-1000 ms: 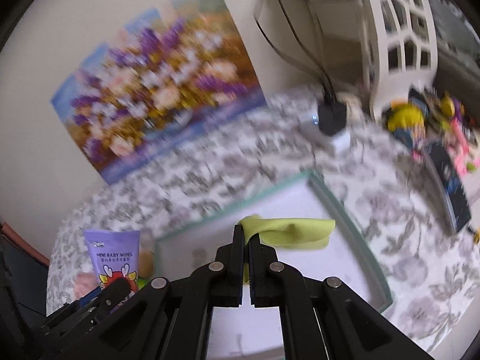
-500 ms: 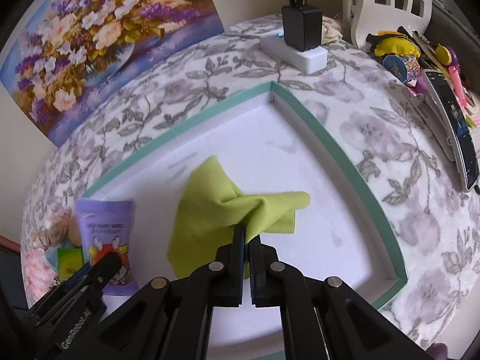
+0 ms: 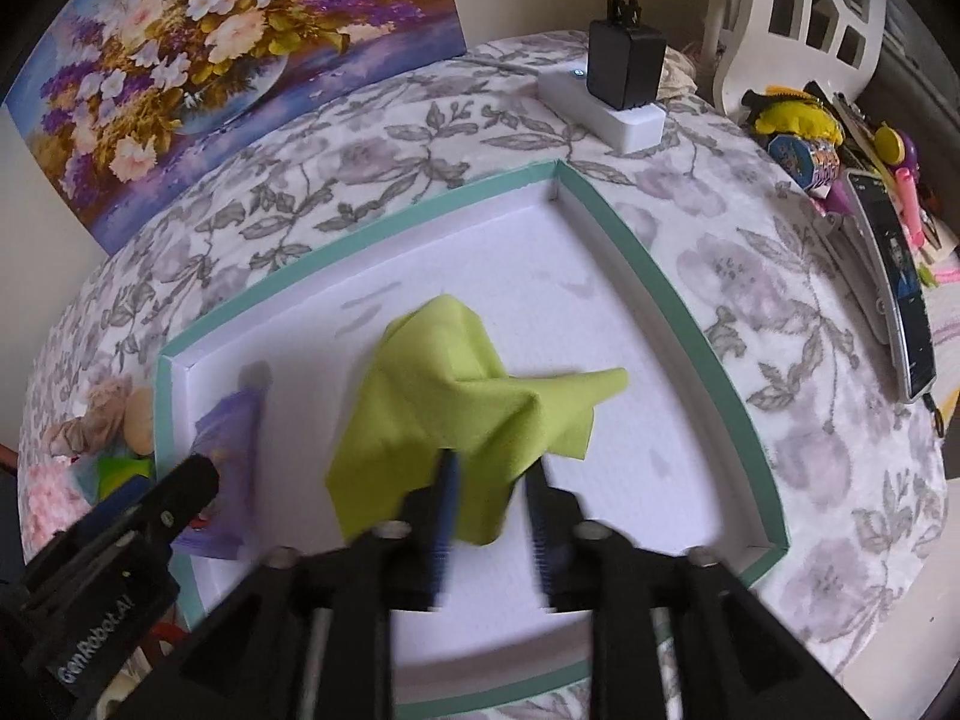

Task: Organize soft objects
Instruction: 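Lower the packet into the tray with the left tool while the right tool releases the cloth there, then move the left tool to the scrunchie while the right tool moves to the red tape roll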

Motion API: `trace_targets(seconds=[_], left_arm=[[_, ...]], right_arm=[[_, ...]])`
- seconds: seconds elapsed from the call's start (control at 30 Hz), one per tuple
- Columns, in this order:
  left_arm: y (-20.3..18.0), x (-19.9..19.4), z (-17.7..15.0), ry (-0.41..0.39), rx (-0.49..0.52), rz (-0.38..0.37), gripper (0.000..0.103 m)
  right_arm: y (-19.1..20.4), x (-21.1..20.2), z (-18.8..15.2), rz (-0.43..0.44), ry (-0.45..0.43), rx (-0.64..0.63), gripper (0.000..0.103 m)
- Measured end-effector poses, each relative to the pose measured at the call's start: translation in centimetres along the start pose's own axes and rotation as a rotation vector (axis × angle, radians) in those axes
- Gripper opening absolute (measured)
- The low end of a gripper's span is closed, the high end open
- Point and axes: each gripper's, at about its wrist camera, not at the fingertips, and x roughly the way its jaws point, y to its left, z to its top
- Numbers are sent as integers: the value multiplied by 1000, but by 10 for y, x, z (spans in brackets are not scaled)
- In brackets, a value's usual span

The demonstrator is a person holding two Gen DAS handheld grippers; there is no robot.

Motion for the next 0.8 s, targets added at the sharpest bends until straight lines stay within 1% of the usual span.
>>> trace_targets(seconds=[0.03,0.07,0.1,0.13,0.17,0.23,0.27,0.3,0.43,0.53,0.8], left_arm=[[1,-2,1,-1,-4,-3,68],[3,-3,1,-2,-11,-6,71],[6,-5,2,-6,-23,-8,81],[9,-7,3,-12,-32,-8,88],[12,-8,3,-23,-45,-4,89],[22,-13,5,-47,-78,22,92],[25,-14,5,-51,-86,33,94],[29,-15,5,-55,-97,49,96],[46,-13,2,-43,-133,106,96],[58,-13,2,-33,-155,145,96],[81,-38,2,-91,-204,149,96]], right_arm=[[1,-2,0,-1,-3,-7,43],[2,-4,0,-5,-6,-15,47],[3,-6,-1,-8,-9,-21,56],[4,-7,-1,-13,-16,-28,70],[5,-8,-1,-15,-20,-31,77],[6,-9,-2,-19,-25,-43,96],[7,-9,-2,-23,-27,-46,102],[8,-9,-3,-30,-31,-52,103],[10,-9,-4,-44,-35,-66,103],[9,-11,-3,-38,-48,-55,103],[6,-17,-5,0,-69,-21,103]])
